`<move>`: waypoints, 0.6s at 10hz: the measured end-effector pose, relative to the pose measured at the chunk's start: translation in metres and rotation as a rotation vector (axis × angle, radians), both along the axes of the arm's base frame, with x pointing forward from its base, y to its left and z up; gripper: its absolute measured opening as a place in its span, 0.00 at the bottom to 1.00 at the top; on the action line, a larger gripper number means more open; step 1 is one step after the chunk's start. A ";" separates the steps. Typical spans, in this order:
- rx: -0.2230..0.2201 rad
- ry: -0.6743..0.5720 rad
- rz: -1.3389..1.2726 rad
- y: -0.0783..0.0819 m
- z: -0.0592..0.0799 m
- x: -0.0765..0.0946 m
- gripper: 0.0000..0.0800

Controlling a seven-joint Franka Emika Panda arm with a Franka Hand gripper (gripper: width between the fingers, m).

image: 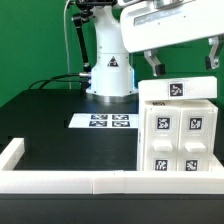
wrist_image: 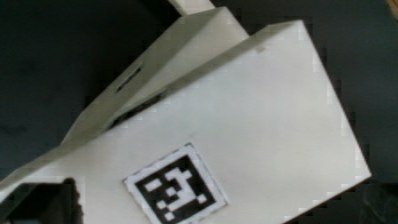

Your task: Assemble cabinet

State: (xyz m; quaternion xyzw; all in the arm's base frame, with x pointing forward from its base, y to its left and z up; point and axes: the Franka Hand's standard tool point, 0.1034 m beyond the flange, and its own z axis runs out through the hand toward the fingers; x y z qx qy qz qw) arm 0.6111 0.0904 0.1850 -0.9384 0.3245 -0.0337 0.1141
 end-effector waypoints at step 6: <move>-0.208 -0.102 0.870 -0.004 0.000 0.006 1.00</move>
Offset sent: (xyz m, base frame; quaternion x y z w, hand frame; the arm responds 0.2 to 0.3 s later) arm 0.0073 -0.0015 0.0036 -0.0362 0.0041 -0.4325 0.9009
